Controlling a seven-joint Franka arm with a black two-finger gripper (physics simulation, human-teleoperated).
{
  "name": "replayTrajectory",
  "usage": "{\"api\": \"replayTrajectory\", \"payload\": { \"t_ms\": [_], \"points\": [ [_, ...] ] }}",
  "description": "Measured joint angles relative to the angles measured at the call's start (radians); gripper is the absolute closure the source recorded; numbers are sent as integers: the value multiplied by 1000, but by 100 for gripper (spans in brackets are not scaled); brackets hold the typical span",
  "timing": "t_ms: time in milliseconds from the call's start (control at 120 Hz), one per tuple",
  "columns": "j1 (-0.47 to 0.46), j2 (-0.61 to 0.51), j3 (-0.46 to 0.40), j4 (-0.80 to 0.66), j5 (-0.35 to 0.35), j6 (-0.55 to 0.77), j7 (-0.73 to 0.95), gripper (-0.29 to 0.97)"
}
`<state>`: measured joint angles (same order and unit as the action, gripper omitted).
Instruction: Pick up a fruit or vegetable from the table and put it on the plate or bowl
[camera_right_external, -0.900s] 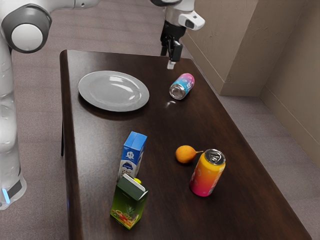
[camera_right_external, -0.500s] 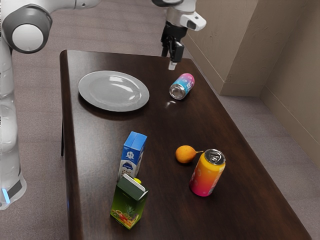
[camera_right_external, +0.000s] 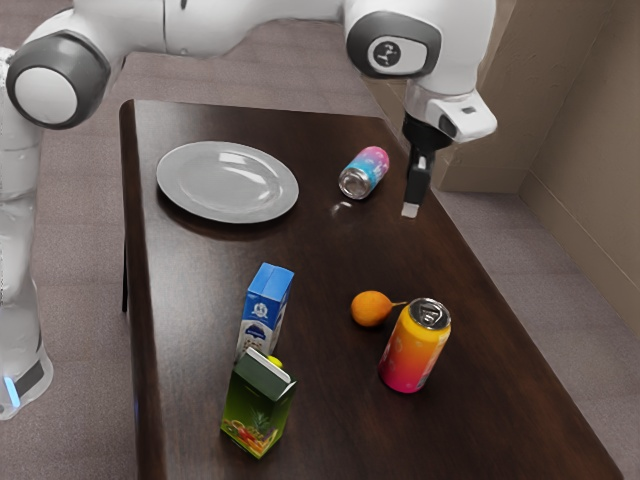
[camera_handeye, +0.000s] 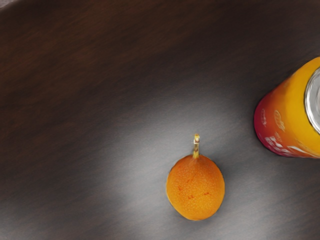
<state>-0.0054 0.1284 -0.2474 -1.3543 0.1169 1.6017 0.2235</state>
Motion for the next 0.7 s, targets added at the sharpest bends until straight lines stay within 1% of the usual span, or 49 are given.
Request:
{"api": "replayTrajectory", "payload": {
  "t_ms": [100,267,317,350,408,458,583,700],
  "points": [
    [24,21,-1,12,25,16,55,0],
    [15,34,-6,15,59,38,125,0],
    [14,44,-11,40,56,38,141,0],
    [12,72,-15,81,52,27,152,0],
    [13,198,-42,232,44,-23,168,0],
    [13,256,-58,294,33,-64,182,0],
    [19,310,-64,336,12,-149,212,0],
    [23,362,-51,342,7,-193,238,0]
  ]
}}
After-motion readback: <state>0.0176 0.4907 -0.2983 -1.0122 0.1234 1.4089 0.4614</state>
